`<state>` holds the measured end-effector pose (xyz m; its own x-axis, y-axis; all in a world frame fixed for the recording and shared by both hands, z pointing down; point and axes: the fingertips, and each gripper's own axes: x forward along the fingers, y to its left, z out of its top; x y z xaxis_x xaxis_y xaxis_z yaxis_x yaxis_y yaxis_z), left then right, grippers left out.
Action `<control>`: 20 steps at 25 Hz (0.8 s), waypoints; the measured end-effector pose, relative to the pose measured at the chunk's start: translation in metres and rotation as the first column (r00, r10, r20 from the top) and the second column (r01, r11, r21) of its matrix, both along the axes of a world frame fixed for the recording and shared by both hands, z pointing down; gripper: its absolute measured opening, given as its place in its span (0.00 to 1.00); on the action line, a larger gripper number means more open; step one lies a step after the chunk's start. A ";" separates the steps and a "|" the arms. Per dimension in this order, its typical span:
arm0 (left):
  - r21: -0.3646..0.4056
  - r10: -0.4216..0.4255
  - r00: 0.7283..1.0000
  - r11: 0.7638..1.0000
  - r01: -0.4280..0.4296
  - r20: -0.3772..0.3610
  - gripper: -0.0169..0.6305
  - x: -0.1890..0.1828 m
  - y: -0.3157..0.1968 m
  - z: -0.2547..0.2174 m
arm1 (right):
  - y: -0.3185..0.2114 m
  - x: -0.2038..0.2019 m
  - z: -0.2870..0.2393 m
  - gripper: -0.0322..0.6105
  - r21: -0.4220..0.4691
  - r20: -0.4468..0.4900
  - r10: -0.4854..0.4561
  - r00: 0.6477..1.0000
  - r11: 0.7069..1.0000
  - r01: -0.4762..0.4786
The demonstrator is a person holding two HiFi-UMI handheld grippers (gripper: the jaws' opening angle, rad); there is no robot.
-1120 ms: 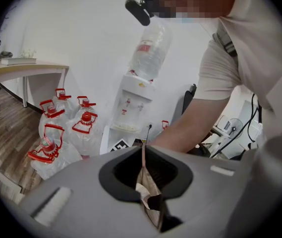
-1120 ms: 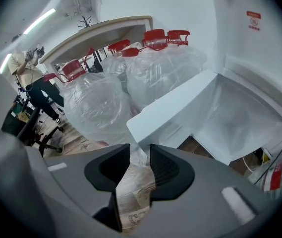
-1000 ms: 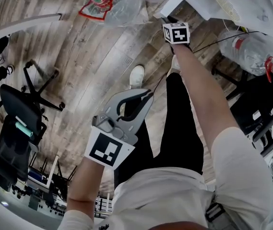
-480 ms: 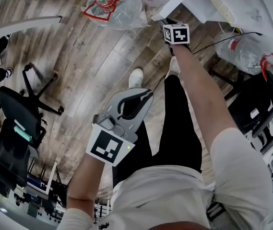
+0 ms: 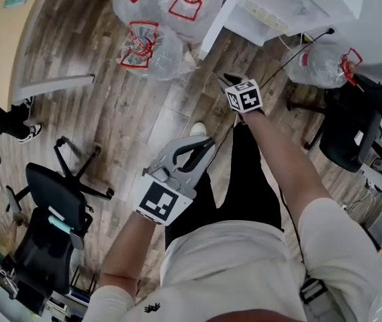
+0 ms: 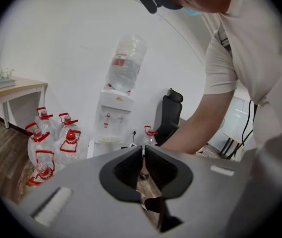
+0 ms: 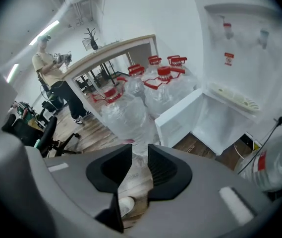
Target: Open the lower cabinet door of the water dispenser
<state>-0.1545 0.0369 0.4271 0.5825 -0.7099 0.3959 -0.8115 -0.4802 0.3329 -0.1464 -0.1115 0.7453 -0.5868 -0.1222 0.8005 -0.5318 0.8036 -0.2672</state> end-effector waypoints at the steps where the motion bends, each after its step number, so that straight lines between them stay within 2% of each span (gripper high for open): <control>1: 0.015 0.026 1.000 1.000 -0.026 0.013 0.11 0.003 0.004 -0.007 | 0.011 0.010 -0.019 0.19 0.000 0.017 0.005 1.000 1.000 -0.005; 6: 0.078 0.154 0.984 0.984 -0.161 0.087 0.11 0.017 0.015 -0.039 | 0.058 0.070 -0.119 0.11 0.034 0.103 0.080 0.991 0.996 -0.084; 10: 0.057 0.214 0.973 0.974 -0.220 0.091 0.11 0.033 0.021 -0.061 | 0.091 0.125 -0.195 0.05 0.075 0.147 0.156 0.977 0.983 -0.168; 15: 0.009 0.275 0.959 0.961 -0.276 0.062 0.11 0.063 0.038 -0.085 | 0.156 0.175 -0.279 0.05 0.145 0.169 0.106 0.980 0.981 -0.131; 17: 0.000 0.293 0.953 0.956 -0.294 0.073 0.11 0.077 0.043 -0.092 | 0.180 0.192 -0.306 0.05 0.176 0.174 0.082 0.981 0.978 -0.113; 20: -0.010 0.321 0.941 0.947 -0.321 0.107 0.11 0.102 0.053 -0.098 | 0.212 0.221 -0.339 0.05 0.195 0.211 0.093 0.973 0.972 -0.135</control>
<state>-0.0524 0.0896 0.3290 0.7348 -0.4954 0.4632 -0.6443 -0.7232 0.2486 0.0744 0.1009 0.4061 -0.7040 -0.3477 0.6192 -0.5760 0.7896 -0.2116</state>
